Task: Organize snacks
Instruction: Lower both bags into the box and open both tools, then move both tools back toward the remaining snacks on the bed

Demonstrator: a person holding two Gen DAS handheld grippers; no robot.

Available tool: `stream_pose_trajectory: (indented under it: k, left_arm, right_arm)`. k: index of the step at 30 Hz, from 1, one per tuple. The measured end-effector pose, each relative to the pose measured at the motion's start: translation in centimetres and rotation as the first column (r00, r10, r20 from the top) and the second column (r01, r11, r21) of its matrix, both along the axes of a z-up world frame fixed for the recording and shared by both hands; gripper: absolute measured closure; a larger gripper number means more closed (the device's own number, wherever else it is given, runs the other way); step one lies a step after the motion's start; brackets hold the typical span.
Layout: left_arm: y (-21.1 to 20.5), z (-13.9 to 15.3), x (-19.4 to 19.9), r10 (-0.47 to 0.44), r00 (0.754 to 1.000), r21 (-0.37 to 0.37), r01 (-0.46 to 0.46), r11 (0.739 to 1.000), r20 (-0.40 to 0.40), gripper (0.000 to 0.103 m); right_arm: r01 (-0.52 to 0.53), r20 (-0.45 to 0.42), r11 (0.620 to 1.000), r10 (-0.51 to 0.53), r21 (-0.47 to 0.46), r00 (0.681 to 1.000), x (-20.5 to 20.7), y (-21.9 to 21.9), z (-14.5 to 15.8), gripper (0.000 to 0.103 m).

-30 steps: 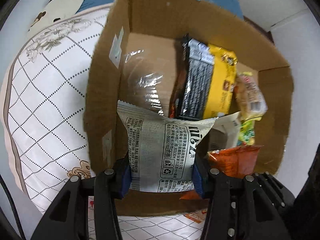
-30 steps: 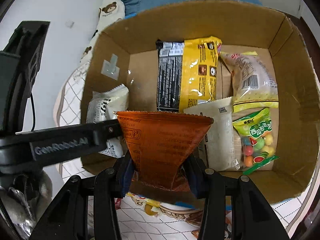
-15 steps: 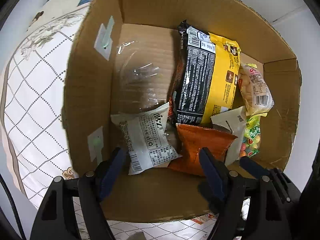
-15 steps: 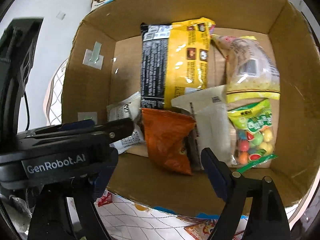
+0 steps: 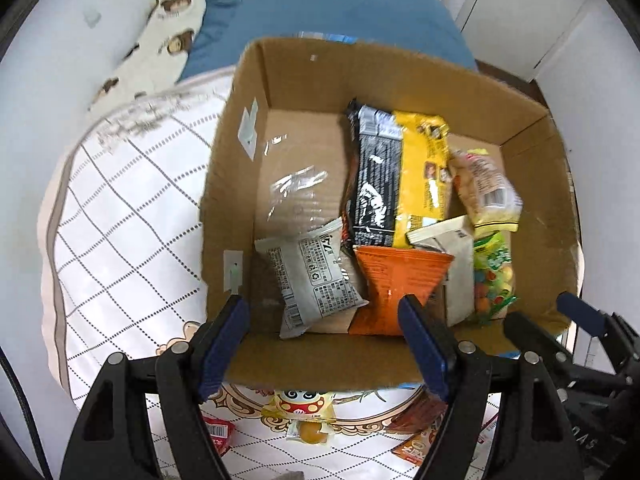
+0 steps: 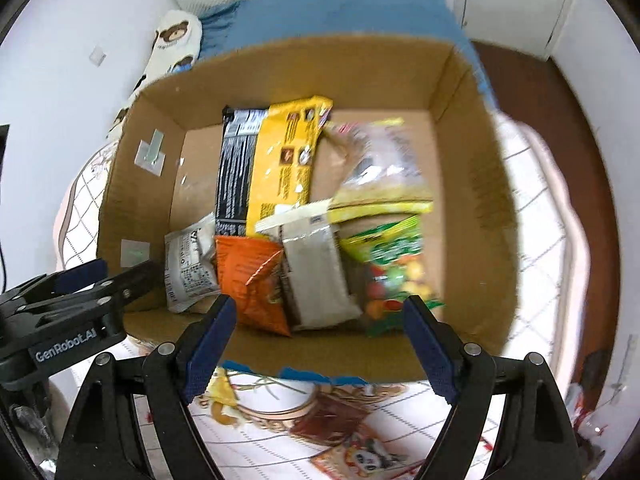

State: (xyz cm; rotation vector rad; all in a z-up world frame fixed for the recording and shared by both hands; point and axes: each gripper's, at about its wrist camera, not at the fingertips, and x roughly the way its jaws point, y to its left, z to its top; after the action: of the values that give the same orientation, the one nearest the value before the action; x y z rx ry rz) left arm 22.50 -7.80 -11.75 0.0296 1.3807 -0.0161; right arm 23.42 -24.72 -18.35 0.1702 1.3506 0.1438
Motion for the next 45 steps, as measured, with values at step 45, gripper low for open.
stream_pose_trajectory:
  k: [45]
  left_arm:
    - [5.0,-8.4,-14.5,0.048,0.993,0.111,-0.036,0.993,-0.106,0.027]
  right_arm:
    - [0.279,-0.351,0.958,-0.237,0.073,0.906,-19.1,-4.0,-13.3,0.017]
